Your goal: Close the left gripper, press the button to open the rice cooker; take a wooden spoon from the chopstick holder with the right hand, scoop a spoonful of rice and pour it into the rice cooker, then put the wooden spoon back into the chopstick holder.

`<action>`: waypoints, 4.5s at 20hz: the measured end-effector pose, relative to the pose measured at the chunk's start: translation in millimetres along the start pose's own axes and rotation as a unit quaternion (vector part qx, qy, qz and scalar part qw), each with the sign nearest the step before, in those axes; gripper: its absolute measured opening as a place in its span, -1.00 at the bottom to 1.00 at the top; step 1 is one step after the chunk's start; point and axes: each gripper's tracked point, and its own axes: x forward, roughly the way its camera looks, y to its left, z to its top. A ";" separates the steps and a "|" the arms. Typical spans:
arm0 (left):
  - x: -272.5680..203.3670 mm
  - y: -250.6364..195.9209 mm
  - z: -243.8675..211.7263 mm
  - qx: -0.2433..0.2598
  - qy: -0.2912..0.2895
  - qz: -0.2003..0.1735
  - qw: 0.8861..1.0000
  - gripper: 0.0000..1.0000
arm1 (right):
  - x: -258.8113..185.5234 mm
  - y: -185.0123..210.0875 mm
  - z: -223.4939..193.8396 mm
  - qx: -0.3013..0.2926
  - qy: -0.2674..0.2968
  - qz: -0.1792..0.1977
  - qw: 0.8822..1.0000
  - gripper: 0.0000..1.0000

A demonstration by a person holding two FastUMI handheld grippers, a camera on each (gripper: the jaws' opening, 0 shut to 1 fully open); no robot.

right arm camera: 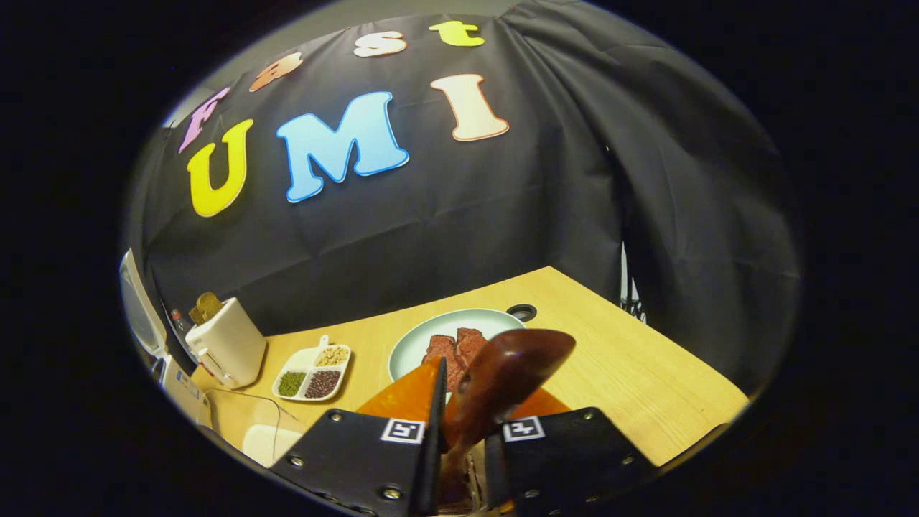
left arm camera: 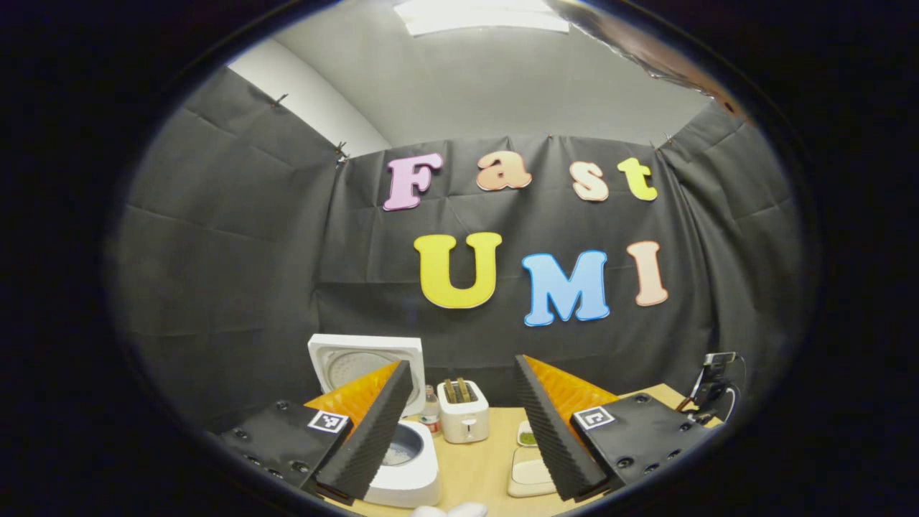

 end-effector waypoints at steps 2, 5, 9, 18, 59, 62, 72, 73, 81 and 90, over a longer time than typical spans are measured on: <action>1.1 1.0 -2.2 -0.001 0.006 -0.001 1.000 0.99 | -2.1 3.5 1.3 -0.014 -0.002 0.003 1.000 -0.52; 0.1 4.8 -4.4 -0.004 0.005 0.000 1.000 0.99 | -9.3 9.3 7.0 -0.026 -0.008 0.006 1.000 -0.53; -0.9 14.1 -9.3 -0.005 0.012 -0.001 1.000 0.95 | -24.4 18.3 28.5 -0.039 -0.032 0.009 0.999 -0.61; -6.5 64.0 -12.4 -0.028 0.014 0.011 0.999 0.99 | -85.4 107.9 103.6 -0.118 -0.081 0.054 0.988 -0.52; -14.3 187.9 -61.3 -0.021 0.062 0.055 0.996 0.89 | -76.5 261.8 -102.7 -0.186 0.088 0.117 0.972 -0.50; -13.5 190.5 -59.7 -0.021 0.063 0.056 0.996 0.89 | -75.2 259.4 -97.5 -0.108 0.098 0.122 0.982 -0.51; -9.5 187.9 -54.1 -0.019 0.061 0.051 0.997 0.89 | -70.1 235.6 -89.7 0.125 0.119 0.141 0.975 -0.50; -8.8 190.0 -52.6 -0.018 0.059 0.052 0.997 0.89 | -69.6 229.8 -90.9 0.151 0.122 0.141 0.971 -0.51; -4.9 181.5 -37.5 -0.005 0.048 0.043 0.998 0.89 | -70.7 213.1 -75.1 0.342 0.112 0.170 0.918 -0.51; -10.3 180.7 -31.1 -0.004 0.042 0.042 0.998 0.89 | -83.0 201.7 -26.9 0.386 0.069 0.188 0.900 -0.52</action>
